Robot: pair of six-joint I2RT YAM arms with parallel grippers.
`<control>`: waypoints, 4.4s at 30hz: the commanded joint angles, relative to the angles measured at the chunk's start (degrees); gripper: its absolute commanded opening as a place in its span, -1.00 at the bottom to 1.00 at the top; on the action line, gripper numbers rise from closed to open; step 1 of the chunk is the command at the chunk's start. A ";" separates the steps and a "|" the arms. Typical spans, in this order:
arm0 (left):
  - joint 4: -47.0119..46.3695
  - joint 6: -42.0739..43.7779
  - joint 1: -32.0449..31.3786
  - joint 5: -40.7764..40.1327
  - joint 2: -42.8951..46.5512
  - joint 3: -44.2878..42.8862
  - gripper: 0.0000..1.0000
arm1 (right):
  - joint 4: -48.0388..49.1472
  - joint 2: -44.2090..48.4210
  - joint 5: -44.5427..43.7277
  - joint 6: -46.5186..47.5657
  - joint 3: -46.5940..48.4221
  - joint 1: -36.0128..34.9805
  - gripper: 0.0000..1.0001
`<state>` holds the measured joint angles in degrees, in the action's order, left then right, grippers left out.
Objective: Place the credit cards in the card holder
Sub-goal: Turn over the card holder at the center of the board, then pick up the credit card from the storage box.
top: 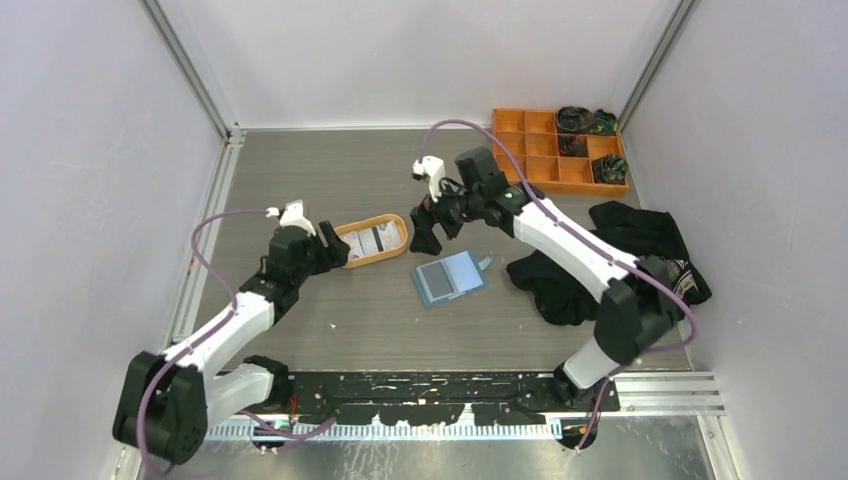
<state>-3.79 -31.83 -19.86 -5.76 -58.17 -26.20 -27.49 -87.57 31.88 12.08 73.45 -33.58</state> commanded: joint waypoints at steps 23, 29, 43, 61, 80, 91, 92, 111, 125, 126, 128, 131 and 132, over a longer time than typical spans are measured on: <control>15.76 -8.13 4.41 6.80 -14.73 -10.08 -1.00 | 9.40 -13.55 18.20 -22.09 2.09 1.12 0.69; 22.77 -17.07 -4.21 -2.65 -2.78 -5.66 -1.00 | 9.95 -14.88 16.83 -25.47 2.45 -1.88 0.51; 30.42 -38.69 -16.94 -17.79 14.81 3.77 -1.00 | 8.80 -20.03 -3.36 -36.74 3.31 -11.30 0.49; 26.61 -45.60 -25.44 -21.46 6.58 2.07 -0.98 | 8.47 -26.39 -6.85 -41.44 4.89 -13.88 0.30; 26.29 -45.77 -27.42 -22.27 5.29 1.15 -0.95 | 16.89 -24.45 5.91 -48.11 2.60 -13.79 0.03; 26.28 -46.22 -27.69 -22.72 5.28 1.37 -0.93 | 16.16 -24.97 6.07 -46.97 2.88 -13.77 -0.36; 26.29 -46.28 -27.70 -22.79 5.33 1.36 -0.93 | 16.19 -24.95 6.16 -46.97 2.85 -13.82 -0.37; 26.17 -46.17 -27.76 -22.89 5.40 1.33 -0.93 | 11.98 -27.46 3.47 -43.61 4.43 -13.90 -0.54; 26.28 -45.82 -27.87 -23.15 5.84 1.33 -0.91 | 7.06 -27.69 -3.66 -38.70 6.38 -14.14 -0.35; 26.30 -45.78 -27.87 -23.18 5.89 1.37 -0.91 | 6.80 -27.88 -3.51 -38.52 6.51 -14.13 -0.34; 26.46 -45.69 -27.87 -23.24 6.15 1.35 -0.91 | 5.70 -28.44 -3.66 -37.86 6.91 -14.01 -0.33; 26.97 -45.69 -27.88 -23.54 6.70 1.32 -0.90 | 4.78 -29.14 -3.41 -37.41 7.28 -13.52 -0.33; 27.16 -45.70 -27.87 -23.66 6.94 1.32 -0.90 | 4.61 -29.23 -3.27 -37.24 7.32 -13.32 -0.32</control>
<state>26.87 -76.09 -47.20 -29.32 -52.86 -23.24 -19.73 -114.80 32.14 -28.03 79.59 -47.46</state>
